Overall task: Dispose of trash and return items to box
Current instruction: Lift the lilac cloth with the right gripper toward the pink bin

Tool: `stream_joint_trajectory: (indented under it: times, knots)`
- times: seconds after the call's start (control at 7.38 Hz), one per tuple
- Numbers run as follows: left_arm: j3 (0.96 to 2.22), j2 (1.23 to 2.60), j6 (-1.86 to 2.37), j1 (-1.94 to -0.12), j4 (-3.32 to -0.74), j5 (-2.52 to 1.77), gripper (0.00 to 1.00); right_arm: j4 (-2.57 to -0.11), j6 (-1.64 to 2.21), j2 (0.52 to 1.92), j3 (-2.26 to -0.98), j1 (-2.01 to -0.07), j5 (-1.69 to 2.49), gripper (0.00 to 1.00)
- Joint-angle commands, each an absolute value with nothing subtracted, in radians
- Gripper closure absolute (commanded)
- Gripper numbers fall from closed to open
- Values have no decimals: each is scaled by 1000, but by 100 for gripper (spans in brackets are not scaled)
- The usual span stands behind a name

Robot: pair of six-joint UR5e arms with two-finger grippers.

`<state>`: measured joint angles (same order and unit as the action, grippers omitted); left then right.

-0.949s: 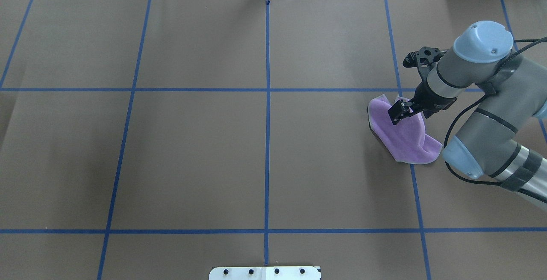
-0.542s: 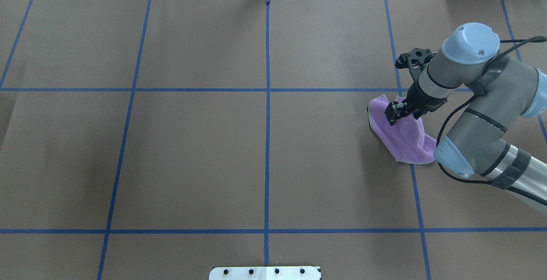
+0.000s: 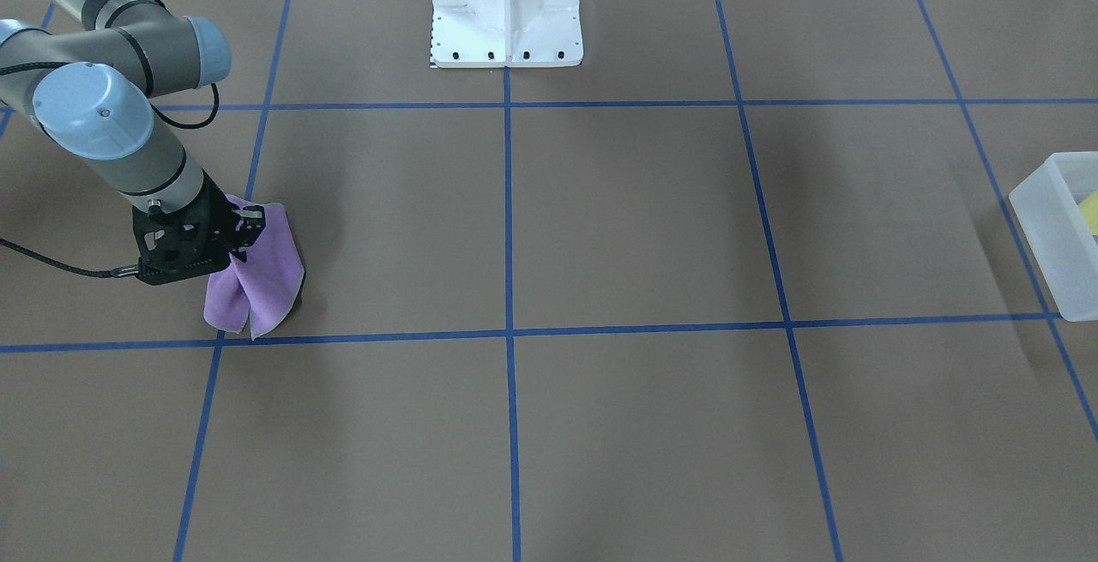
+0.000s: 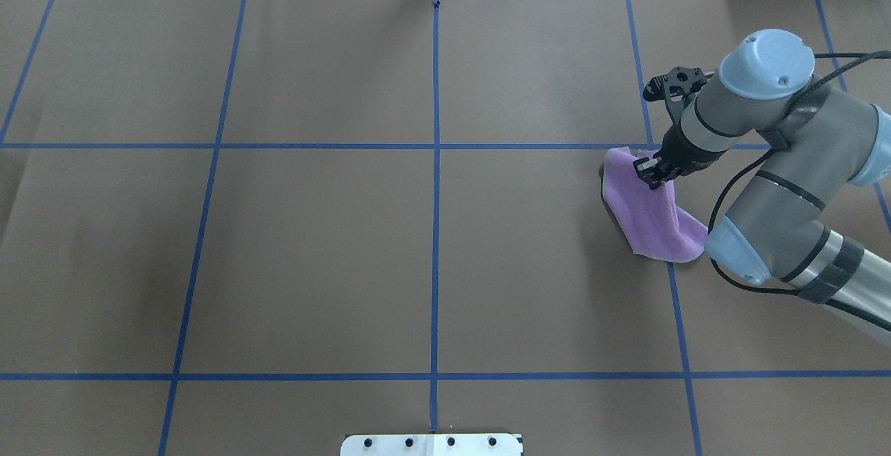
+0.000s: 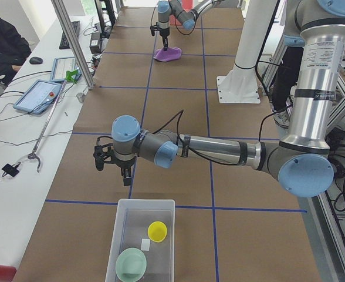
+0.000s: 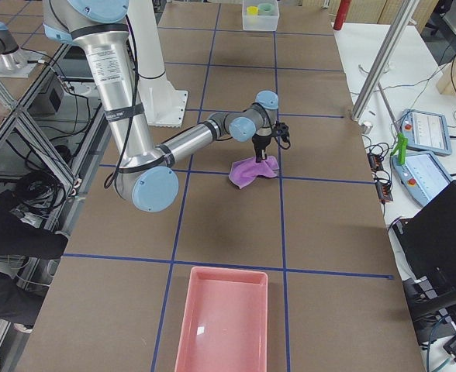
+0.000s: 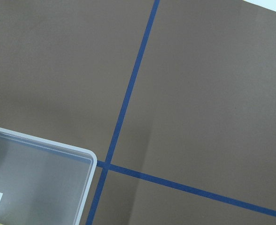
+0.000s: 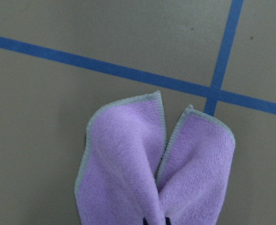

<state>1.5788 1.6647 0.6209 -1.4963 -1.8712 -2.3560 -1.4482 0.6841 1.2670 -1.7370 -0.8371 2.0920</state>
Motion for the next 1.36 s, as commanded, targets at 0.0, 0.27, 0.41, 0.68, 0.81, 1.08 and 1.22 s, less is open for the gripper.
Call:
stream_joint_trajectory:
  times: [0.0,0.27,0.41,0.68,0.81,1.08,1.22]
  knots:
    - [1583,1666,623,-1496,-1870,-2355,1,-1475,686,1304,-1874,-944,2101,100]
    - [1591,1667,624,-1496,-1870,-2356,1,-1707,663,1361,-2093,-1139,2151,100]
    - [1594,1667,626,-1496,-1870,-2356,1,-1835,559,1379,-2144,-1219,2149,100]
    - [1600,1667,627,-1496,-1870,-2356,1,-1894,276,1521,-2168,-1390,2131,100]
    - [1606,1667,629,-1496,-1870,-2356,1,-1885,98,1613,-2142,-1492,2135,100]
    - [1606,1667,627,-1496,-1870,-2356,1,-1882,-178,1661,-1977,-1688,2157,100]
    - [1602,1666,626,-1496,-1870,-2353,1,-1881,-283,1660,-1871,-1750,2181,100]
